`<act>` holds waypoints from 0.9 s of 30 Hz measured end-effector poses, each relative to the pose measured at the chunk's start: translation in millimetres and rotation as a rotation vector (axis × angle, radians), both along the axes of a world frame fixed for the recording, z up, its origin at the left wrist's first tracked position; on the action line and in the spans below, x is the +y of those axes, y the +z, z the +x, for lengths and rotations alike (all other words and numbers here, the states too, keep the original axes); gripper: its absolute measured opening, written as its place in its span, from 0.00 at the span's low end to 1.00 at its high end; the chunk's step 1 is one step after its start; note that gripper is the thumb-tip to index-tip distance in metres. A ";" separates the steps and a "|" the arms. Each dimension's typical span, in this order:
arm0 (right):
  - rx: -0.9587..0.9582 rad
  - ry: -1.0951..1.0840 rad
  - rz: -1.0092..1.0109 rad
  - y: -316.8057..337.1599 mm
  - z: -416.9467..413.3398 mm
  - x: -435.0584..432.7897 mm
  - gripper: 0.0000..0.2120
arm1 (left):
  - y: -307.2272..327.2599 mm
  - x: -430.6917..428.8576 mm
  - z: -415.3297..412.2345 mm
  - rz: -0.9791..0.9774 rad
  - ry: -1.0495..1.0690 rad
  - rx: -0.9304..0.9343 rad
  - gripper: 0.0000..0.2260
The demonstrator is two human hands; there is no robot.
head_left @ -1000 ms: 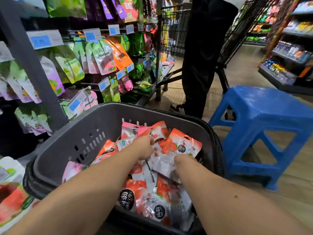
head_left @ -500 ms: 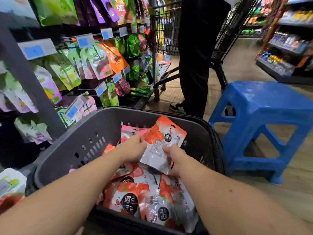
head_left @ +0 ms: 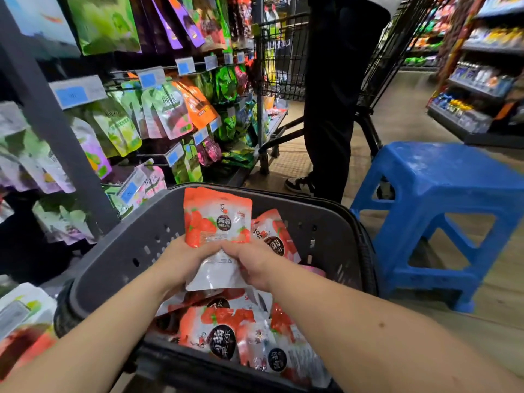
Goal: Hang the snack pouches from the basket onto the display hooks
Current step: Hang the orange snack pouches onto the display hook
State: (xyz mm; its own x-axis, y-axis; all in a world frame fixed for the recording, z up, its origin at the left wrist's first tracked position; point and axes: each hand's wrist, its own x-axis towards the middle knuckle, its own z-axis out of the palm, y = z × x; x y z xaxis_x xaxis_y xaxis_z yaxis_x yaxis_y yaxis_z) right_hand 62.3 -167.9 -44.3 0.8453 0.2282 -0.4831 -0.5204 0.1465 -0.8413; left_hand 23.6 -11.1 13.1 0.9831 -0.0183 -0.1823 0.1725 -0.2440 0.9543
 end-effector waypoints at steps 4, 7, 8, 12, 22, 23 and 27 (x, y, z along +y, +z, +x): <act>-0.035 -0.022 -0.087 6.0 -4.2 -1.2 0.17 | -10.3 10.5 6.1 0.016 0.155 0.073 0.05; -0.183 -0.214 -0.597 -4.6 1.6 -14.3 0.10 | -12.9 14.6 6.5 0.044 0.207 0.111 0.03; -0.209 -0.270 -0.768 -10.8 3.8 -17.8 0.09 | -13.0 16.6 7.0 0.046 0.222 0.120 0.03; -0.191 -0.247 -1.095 -34.7 15.5 -23.3 0.28 | -10.2 23.9 8.8 0.044 0.270 0.109 0.05; -0.168 -0.151 -1.367 -57.6 32.7 -0.3 0.38 | -0.1 52.6 4.0 0.103 0.266 0.124 0.03; -0.207 -0.152 -1.381 -55.5 29.6 -2.3 0.33 | 2.0 53.5 3.4 0.106 0.276 0.107 0.03; -0.313 -0.127 -1.290 -32.3 17.5 -16.9 0.27 | 6.5 55.0 0.6 0.061 0.321 0.060 0.03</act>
